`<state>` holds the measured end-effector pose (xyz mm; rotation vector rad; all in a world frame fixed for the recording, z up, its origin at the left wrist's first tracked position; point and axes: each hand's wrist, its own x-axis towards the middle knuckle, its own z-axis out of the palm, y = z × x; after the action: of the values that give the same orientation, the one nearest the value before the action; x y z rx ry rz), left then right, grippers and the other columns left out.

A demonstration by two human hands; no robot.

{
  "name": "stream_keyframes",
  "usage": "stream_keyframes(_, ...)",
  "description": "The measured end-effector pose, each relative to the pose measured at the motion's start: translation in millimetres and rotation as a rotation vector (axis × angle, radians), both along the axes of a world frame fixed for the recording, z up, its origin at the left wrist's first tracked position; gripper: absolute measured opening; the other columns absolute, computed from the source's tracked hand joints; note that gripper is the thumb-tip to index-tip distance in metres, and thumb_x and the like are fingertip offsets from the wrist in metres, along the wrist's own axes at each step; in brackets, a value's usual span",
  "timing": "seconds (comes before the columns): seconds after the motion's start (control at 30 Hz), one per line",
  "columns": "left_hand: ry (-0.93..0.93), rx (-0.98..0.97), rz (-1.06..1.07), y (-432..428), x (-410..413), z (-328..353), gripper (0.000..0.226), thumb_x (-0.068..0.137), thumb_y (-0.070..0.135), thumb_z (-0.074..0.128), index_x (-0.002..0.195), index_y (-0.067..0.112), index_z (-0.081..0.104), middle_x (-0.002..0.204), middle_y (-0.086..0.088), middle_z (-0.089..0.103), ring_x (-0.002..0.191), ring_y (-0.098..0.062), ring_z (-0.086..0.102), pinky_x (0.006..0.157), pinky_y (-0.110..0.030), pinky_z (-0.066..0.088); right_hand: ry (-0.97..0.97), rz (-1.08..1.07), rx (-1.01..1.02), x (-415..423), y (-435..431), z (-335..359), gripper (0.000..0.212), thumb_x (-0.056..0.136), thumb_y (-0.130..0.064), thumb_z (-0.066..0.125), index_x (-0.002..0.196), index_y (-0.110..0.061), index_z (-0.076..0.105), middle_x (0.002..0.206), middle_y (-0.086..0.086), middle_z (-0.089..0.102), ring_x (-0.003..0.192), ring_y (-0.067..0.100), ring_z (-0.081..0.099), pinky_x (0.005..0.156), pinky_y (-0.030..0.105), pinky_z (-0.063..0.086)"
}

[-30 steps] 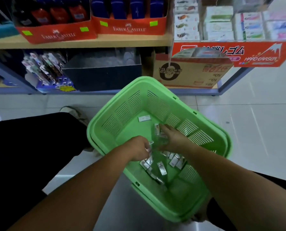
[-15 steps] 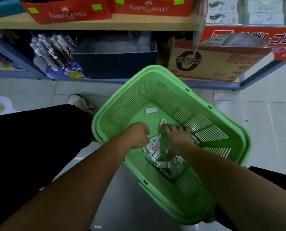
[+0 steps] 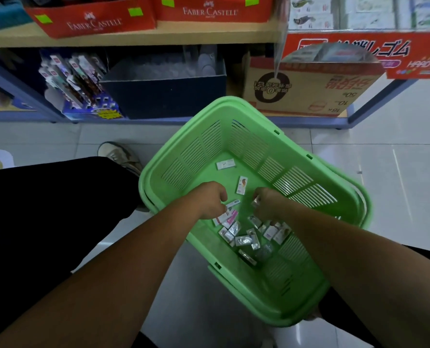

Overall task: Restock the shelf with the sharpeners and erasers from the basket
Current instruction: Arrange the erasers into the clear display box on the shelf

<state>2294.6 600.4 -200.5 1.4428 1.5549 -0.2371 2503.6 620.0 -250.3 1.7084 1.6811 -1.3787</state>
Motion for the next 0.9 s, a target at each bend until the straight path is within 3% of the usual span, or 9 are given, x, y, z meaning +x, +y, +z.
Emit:
stream_keyframes(0.13,0.073,-0.007,-0.193,7.1,23.3,-2.5,0.047,0.092,0.020,0.075,0.137,0.015,0.062,0.134,-0.008,0.065,0.119,-0.027,0.063,0.102,-0.038,0.053,0.068,0.043,-0.075,-4.4,15.3,40.0,0.051,0.093,-0.001,0.070,0.139,-0.014,0.050,0.110,0.012,0.060,0.083,0.026,0.070,0.064,0.037,0.065)
stream_keyframes(0.27,0.087,-0.065,-0.309,11.7,50.8,-19.4,0.061,0.083,0.024,0.084,0.138,0.016,0.058,0.127,-0.007,0.066,0.110,-0.028,0.065,0.097,-0.041,0.055,0.126,0.039,-0.035,7.2,17.8,72.9,0.043,0.094,0.001,0.066,0.131,-0.014,0.050,0.120,0.016,0.058,0.081,0.027,0.068,0.063,0.035,0.063)
stream_keyframes(0.4,0.199,-0.127,-0.366,5.9,66.4,-46.0,0.117,0.068,0.040,0.095,0.160,0.027,0.024,0.154,-0.015,0.030,0.136,-0.042,0.046,0.114,-0.054,0.044,0.077,-0.118,0.094,42.1,4.9,80.3,0.045,0.097,-0.010,0.068,0.137,-0.013,0.051,0.123,0.011,0.058,0.086,0.025,0.067,0.054,0.027,0.055)
stream_keyframes(0.5,0.319,-0.055,-0.459,-3.5,72.3,-59.2,0.140,0.056,0.056,0.097,0.162,0.027,0.010,0.160,-0.018,0.017,0.145,-0.045,0.032,0.117,-0.055,0.038,0.074,-0.233,0.139,69.5,-6.5,72.2,0.047,0.096,-0.016,0.070,0.139,-0.011,0.053,0.124,0.011,0.061,0.088,0.023,0.067,0.052,0.025,0.053)
stream_keyframes(0.6,0.339,0.022,-0.461,-8.8,78.4,-69.4,0.138,0.053,0.056,0.098,0.158,0.026,0.015,0.154,-0.018,0.025,0.139,-0.042,0.040,0.116,-0.049,0.041,0.073,-0.269,0.108,80.7,-10.1,66.6,0.046,0.096,-0.016,0.070,0.139,-0.010,0.054,0.119,0.009,0.062,0.089,0.026,0.066,0.055,0.028,0.056)
stream_keyframes(0.73,0.190,0.039,-0.320,-2.3,72.9,-73.5,0.115,0.058,0.040,0.100,0.148,0.027,0.030,0.143,-0.012,0.036,0.125,-0.035,0.056,0.109,-0.045,0.050,0.082,-0.246,0.121,79.0,-9.4,63.5,0.056,0.094,-0.021,0.072,0.145,-0.013,0.052,0.136,0.011,0.061,0.101,0.026,0.061,0.076,0.030,0.050)
stream_keyframes(0.83,0.148,0.115,-0.275,5.1,64.4,-77.2,0.102,0.068,0.030,0.095,0.150,0.029,0.034,0.139,-0.008,0.038,0.113,-0.031,0.062,0.100,-0.041,0.055,0.103,-0.286,0.119,77.9,-7.5,61.7,0.057,0.094,-0.021,0.072,0.146,-0.014,0.051,0.138,0.011,0.060,0.101,0.026,0.061,0.076,0.029,0.049)
stream_keyframes(0.9,0.161,0.180,-0.267,6.8,63.7,-80.9,0.095,0.072,0.028,0.091,0.150,0.029,0.035,0.135,-0.008,0.037,0.111,-0.032,0.061,0.098,-0.041,0.055,0.144,-0.357,0.074,76.7,-6.3,59.7,0.057,0.094,-0.018,0.073,0.145,-0.013,0.049,0.130,0.012,0.061,0.094,0.027,0.065,0.065,0.030,0.052)
